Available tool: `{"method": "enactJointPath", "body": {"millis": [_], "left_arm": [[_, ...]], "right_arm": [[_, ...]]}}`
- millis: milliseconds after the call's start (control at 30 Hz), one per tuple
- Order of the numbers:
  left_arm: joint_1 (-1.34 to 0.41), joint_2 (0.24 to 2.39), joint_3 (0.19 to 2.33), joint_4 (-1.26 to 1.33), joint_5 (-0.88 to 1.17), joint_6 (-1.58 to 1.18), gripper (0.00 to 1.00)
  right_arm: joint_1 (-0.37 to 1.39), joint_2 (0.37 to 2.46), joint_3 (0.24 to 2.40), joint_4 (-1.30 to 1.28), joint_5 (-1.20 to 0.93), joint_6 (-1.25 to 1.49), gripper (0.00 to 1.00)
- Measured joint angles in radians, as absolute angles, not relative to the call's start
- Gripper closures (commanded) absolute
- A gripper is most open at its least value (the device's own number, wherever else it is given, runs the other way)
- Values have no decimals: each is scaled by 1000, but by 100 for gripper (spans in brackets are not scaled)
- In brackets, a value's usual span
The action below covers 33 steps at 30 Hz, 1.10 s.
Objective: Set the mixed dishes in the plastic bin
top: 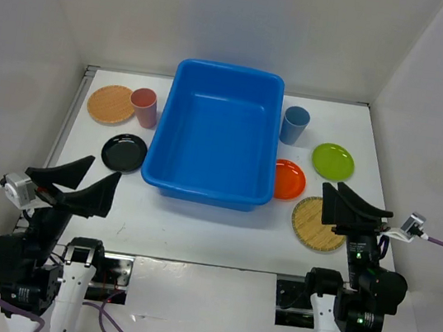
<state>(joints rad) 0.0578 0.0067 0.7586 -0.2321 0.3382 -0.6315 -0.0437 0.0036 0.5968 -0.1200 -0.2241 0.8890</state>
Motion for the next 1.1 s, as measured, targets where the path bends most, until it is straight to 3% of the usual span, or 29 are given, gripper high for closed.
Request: {"method": "enactJointPath", "body": {"millis": [400, 533, 800, 1100], "left_arm": [[58, 20, 783, -253, 287, -625, 1], [58, 180, 895, -270, 301, -596, 1], [56, 724, 1096, -368, 346, -488, 1], [56, 865, 1193, -490, 282, -393, 1]], "right_arm": [[-44, 69, 605, -123, -153, 805, 1], [-44, 301, 678, -131, -150, 752, 1], [-8, 806, 870, -147, -104, 659, 1], [27, 1194, 1034, -189, 18, 619, 1]]}}
